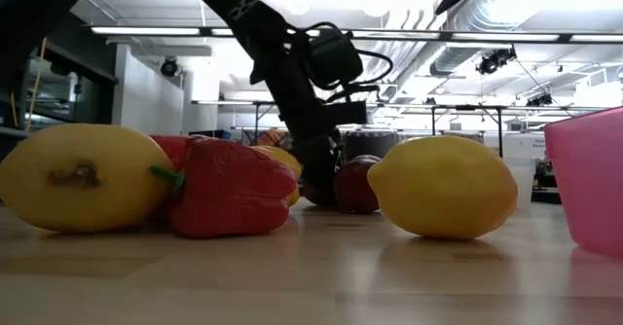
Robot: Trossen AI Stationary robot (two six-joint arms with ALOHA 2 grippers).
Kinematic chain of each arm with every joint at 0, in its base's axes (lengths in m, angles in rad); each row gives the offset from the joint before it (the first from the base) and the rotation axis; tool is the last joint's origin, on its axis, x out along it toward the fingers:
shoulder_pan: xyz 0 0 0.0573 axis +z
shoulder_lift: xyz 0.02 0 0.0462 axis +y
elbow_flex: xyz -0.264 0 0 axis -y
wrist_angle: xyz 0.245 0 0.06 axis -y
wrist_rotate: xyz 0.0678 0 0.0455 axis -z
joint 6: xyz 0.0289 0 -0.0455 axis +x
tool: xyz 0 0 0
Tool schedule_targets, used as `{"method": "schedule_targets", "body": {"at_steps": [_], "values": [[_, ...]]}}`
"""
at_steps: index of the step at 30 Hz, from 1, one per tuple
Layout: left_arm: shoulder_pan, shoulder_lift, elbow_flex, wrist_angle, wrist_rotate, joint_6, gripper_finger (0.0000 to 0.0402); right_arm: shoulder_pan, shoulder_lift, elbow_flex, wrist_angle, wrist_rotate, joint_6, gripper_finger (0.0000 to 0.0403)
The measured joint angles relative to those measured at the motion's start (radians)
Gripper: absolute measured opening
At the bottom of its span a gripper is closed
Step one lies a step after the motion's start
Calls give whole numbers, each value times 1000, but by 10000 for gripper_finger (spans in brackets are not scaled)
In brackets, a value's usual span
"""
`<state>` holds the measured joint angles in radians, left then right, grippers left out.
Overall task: Sort produce into baskets
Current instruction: Put the apple into the orange bin
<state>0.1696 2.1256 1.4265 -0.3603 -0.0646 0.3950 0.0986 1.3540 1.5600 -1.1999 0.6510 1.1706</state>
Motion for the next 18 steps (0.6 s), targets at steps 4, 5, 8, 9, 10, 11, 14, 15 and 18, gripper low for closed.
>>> {"method": "schedule_targets", "body": {"at_steps": [4,5,8,9,10,11,14,15,18], "values": [[0,-18,-2,-26,-14,1,339,0,0,0,0,0,0,355],[-1,-26,-3,-37,-16,1,321,0,0,0,0,2,0,355],[4,-58,-3,-99,-23,6,288,0,0,0,0,2,-8,355],[8,-75,-3,-125,-22,6,288,0,0,0,0,4,-15,355],[13,-94,-3,-148,-22,-4,288,0,0,0,-1,8,-21,355],[20,-120,-4,-167,-13,-18,287,0,0,0,-2,10,-25,355],[50,-245,-19,-199,1,-85,287,0,0,0,-16,19,-25,355],[63,-300,-38,-190,-3,-111,287,0,0,0,-21,28,-26,355],[113,-481,-148,-142,-71,-196,287,0,0,0,-32,34,-21,355]]}}
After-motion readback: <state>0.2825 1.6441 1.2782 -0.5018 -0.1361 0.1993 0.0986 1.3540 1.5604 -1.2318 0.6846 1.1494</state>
